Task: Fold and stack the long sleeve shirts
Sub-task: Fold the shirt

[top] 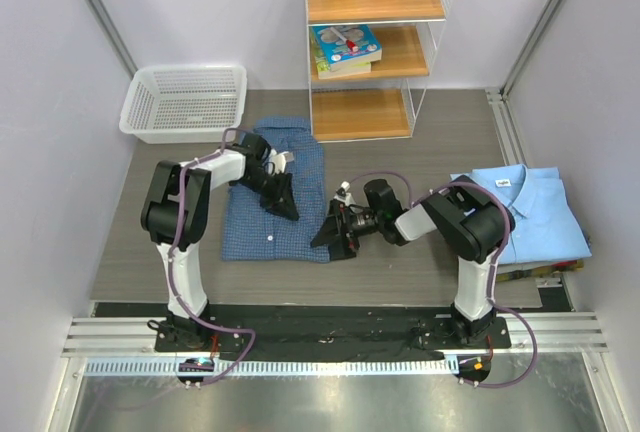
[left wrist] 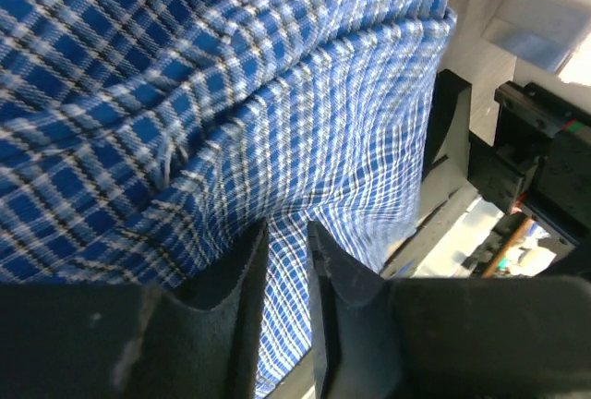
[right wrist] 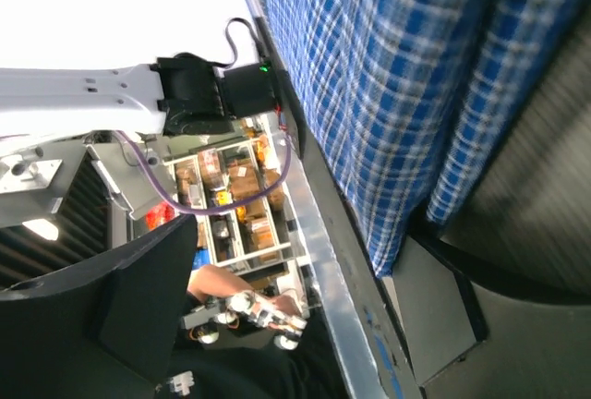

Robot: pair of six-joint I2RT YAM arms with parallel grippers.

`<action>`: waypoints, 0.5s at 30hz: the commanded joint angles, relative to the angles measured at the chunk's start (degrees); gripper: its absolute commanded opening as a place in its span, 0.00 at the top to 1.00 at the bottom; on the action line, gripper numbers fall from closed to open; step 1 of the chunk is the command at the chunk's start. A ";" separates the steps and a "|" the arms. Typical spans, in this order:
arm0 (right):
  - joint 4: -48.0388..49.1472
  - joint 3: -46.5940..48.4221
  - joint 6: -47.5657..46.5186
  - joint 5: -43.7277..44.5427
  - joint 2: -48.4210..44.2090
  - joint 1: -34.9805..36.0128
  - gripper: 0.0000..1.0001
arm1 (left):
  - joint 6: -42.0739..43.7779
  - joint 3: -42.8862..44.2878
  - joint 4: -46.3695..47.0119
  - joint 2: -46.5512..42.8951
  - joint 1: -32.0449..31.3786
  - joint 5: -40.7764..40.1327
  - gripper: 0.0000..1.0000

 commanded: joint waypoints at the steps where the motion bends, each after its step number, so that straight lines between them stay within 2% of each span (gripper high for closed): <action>1: -33.18 6.27 -22.79 -2.20 -8.08 -0.12 0.12 | 0.51 -1.08 2.70 1.66 3.02 -1.34 0.68; 2: -39.31 8.13 -28.32 -1.85 -8.97 -0.20 0.12 | 1.74 -0.99 2.61 -0.52 3.46 4.33 0.64; 4: -54.32 13.47 -39.30 0.17 -10.82 -0.82 0.12 | 6.99 -1.08 0.95 -4.13 4.95 8.94 0.53; 5: -57.45 15.07 -41.71 0.61 -11.44 -1.17 0.12 | 9.72 -0.81 -0.71 -6.50 5.65 12.70 0.51; 8: -63.53 20.87 -46.47 3.50 -13.11 -2.22 0.14 | 20.07 -0.37 -11.59 -13.19 9.34 14.84 0.48; 11: -59.95 25.01 -44.04 5.09 -11.63 -1.96 0.22 | 27.73 -0.37 -21.10 -14.17 13.90 14.76 0.45; 13: -52.34 27.03 -41.04 4.92 -9.08 -1.44 0.29 | 29.78 -0.46 -23.57 -11.55 15.93 15.02 0.47; 15: -49.23 29.32 -38.75 5.71 -3.64 -1.17 0.39 | 28.83 0.15 -22.79 -8.74 19.45 14.50 0.48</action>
